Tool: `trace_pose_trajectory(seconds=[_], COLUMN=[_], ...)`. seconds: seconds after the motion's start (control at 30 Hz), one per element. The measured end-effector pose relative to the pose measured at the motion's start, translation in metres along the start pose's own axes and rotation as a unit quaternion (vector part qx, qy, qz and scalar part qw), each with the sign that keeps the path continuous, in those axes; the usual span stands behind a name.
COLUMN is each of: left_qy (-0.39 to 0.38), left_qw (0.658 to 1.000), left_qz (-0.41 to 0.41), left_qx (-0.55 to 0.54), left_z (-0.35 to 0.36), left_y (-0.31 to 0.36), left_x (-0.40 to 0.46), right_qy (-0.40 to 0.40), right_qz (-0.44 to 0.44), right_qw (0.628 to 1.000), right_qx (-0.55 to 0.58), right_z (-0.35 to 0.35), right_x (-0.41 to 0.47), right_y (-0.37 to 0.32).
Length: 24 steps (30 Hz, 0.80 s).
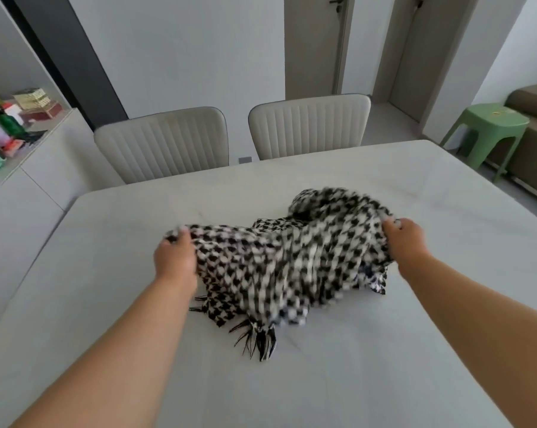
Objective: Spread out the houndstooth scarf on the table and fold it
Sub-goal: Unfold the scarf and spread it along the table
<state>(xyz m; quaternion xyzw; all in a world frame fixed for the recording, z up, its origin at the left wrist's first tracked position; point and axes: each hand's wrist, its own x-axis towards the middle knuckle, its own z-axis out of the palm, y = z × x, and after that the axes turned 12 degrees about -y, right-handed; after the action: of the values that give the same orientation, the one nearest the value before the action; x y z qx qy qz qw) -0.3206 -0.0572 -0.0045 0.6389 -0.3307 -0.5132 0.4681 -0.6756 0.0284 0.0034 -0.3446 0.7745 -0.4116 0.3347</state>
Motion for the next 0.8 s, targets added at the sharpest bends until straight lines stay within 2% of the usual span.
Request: trace_pose_trajectory(seconds=[0.07, 0.1, 0.17, 0.2, 0.23, 0.27, 0.3, 0.33, 0.37, 0.4, 0.43, 0.5, 0.57, 0.63, 0.7, 0.73, 0.8], left_qy=[0.080, 0.118, 0.136, 0.107, 0.037, -0.068, -0.175, -0.246, -0.271, -0.257, -0.202, -0.074, -0.026, -0.062, -0.116, -0.139, -0.126], left_qw=[0.994, 0.988, 0.979, 0.977, 0.975, 0.956, 0.912, 0.859, 0.826, 0.821, 0.838, 0.866, 0.881, 0.873, 0.848, 0.842, 0.871], left_qz=[0.077, 0.093, 0.066, 0.034, -0.024, -0.113, -0.193, -0.249, -0.269, -0.247, -0.192, -0.083, -0.005, -0.023, -0.068, -0.065, -0.003], left_qx=[-0.004, 0.029, 0.134, 0.182, 0.219, 0.262, 0.317, 0.373, 0.415, 0.446, 0.469, 0.488, 0.472, 0.482, 0.512, 0.517, 0.474], left_z=[-0.013, -0.015, -0.014, -0.014, -0.015, -0.017, -0.019, -0.022, -0.023, -0.025, -0.026, -0.025, -0.023, -0.021, -0.020, -0.020, -0.024], left_y=[0.021, 0.021, 0.007, -0.010, -0.029, -0.047, -0.060, -0.069, -0.075, -0.075, -0.076, -0.067, -0.066, -0.075, -0.089, -0.094, -0.090], left_x=[-0.006, -0.013, -0.038, -0.050, -0.064, -0.077, -0.092, -0.100, -0.103, -0.101, -0.091, -0.074, -0.058, -0.051, -0.046, -0.046, -0.046], right_qy=[0.068, 0.087, 0.101, 0.092, 0.077, 0.069, 0.077, 0.097, 0.113, 0.121, 0.111, 0.035, -0.097, -0.209, -0.257, -0.267, -0.291], right_qz=[0.018, 0.031, 0.077, 0.107, 0.139, 0.166, 0.178, 0.167, 0.129, 0.071, 0.007, -0.098, -0.163, -0.216, -0.236, -0.224, -0.169], right_qw=[0.997, 0.995, 0.992, 0.990, 0.987, 0.982, 0.977, 0.971, 0.966, 0.961, 0.959, 0.957, 0.924, 0.850, 0.776, 0.753, 0.734], right_qx=[0.029, 0.030, 0.001, -0.020, -0.040, -0.060, -0.091, -0.139, -0.194, -0.239, -0.259, -0.272, -0.333, -0.432, -0.526, -0.557, -0.590], right_z=[-0.011, -0.012, -0.010, -0.010, -0.009, -0.009, -0.009, -0.009, -0.007, -0.003, 0.003, 0.021, 0.039, 0.054, 0.057, 0.054, 0.044], right_x=[0.009, 0.014, 0.019, 0.019, 0.017, 0.013, 0.007, 0.001, -0.005, -0.012, -0.018, -0.031, -0.042, -0.049, -0.056, -0.059, -0.061], right_y=[-0.008, -0.008, -0.003, 0.002, 0.008, 0.014, 0.017, 0.018, 0.016, 0.012, 0.006, -0.004, -0.006, -0.002, 0.004, 0.006, 0.006])
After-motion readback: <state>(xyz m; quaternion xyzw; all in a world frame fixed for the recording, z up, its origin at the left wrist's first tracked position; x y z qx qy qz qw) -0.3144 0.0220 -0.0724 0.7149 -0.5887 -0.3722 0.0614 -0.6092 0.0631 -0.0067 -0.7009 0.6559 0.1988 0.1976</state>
